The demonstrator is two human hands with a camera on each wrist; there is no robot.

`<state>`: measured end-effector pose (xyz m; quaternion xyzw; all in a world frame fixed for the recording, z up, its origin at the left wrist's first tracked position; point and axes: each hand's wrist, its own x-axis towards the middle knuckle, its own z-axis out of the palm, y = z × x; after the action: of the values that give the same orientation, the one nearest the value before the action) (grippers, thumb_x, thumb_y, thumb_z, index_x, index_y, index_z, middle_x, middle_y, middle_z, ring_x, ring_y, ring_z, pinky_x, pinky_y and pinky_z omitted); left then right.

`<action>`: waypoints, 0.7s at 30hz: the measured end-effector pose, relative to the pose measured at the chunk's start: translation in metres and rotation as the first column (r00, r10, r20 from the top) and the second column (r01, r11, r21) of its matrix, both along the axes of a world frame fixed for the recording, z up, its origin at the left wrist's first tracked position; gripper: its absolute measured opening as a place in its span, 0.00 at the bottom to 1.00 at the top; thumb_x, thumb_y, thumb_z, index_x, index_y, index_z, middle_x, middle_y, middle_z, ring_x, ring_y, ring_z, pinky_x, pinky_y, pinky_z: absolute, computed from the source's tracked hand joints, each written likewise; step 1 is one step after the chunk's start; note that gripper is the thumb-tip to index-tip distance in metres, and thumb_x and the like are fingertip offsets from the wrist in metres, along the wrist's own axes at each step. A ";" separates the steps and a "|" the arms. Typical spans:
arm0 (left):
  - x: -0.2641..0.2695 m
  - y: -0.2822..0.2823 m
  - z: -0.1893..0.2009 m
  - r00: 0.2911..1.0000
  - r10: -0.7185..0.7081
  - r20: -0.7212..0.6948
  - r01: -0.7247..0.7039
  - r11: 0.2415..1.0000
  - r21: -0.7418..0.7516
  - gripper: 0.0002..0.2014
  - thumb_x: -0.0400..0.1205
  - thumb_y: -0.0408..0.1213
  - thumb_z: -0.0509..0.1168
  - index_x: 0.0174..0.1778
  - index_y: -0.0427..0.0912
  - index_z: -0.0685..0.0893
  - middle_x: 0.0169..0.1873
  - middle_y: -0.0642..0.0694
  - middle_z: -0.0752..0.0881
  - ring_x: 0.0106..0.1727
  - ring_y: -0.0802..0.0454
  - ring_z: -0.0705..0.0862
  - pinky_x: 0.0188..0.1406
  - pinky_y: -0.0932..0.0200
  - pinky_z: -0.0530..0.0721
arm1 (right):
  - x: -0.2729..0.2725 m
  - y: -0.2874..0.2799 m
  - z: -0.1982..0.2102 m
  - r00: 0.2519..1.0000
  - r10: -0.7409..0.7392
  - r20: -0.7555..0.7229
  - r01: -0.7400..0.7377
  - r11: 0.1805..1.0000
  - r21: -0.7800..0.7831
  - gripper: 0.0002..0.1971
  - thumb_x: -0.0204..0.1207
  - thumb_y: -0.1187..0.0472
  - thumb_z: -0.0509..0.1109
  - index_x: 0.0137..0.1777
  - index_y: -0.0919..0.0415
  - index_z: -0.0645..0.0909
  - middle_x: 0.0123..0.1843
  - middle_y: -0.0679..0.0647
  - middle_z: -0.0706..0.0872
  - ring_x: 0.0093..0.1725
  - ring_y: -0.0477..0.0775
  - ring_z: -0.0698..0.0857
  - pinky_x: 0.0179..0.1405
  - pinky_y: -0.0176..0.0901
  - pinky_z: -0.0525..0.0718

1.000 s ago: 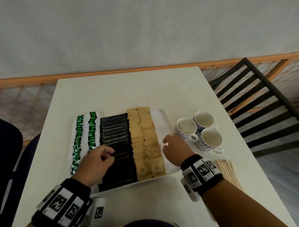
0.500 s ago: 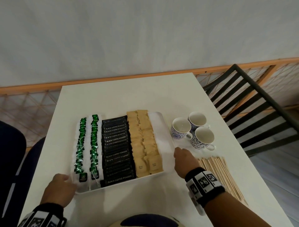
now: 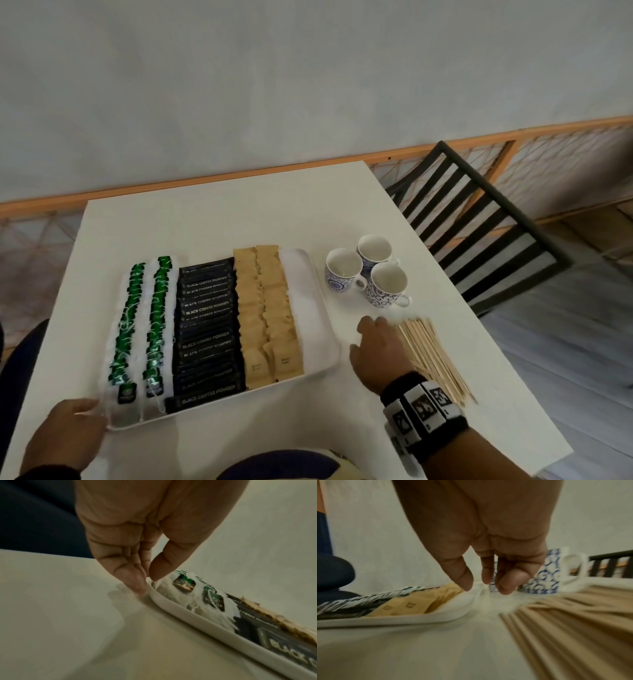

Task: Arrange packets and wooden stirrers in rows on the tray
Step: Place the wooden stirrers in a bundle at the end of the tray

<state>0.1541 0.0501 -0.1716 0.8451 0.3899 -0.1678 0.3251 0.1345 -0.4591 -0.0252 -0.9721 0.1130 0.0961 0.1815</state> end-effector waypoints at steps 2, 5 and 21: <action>0.004 0.019 -0.026 1.000 0.010 0.021 -0.010 1.000 0.028 0.12 0.77 0.39 0.73 0.51 0.37 0.82 0.44 0.25 0.84 0.47 0.25 0.84 0.52 0.34 0.83 | -0.005 -0.024 0.004 0.991 -0.135 0.008 0.135 0.985 -0.103 0.18 0.78 0.54 0.64 0.65 0.59 0.72 0.62 0.57 0.74 0.63 0.60 0.74 0.59 0.51 0.76; -0.001 -0.011 0.009 0.997 -0.010 0.080 0.006 0.999 0.053 0.17 0.74 0.36 0.74 0.54 0.38 0.78 0.46 0.30 0.83 0.48 0.34 0.82 0.54 0.43 0.83 | -0.010 -0.056 0.007 0.957 -0.270 -0.107 0.239 0.942 -0.237 0.28 0.75 0.41 0.66 0.68 0.58 0.69 0.66 0.56 0.72 0.66 0.61 0.72 0.60 0.57 0.77; -0.034 -0.126 0.137 0.979 -0.154 0.131 0.149 0.988 0.042 0.15 0.74 0.37 0.75 0.53 0.39 0.80 0.43 0.37 0.81 0.48 0.39 0.78 0.57 0.44 0.75 | -0.023 -0.079 -0.024 0.934 -0.309 -0.179 0.309 0.951 -0.033 0.27 0.77 0.47 0.67 0.69 0.64 0.69 0.69 0.61 0.75 0.69 0.63 0.75 0.66 0.51 0.75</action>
<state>0.1198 -0.0754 -0.0342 0.8868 0.3043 -0.1287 0.3233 0.1119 -0.5381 -0.0489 -0.9298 0.2807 0.1546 0.1813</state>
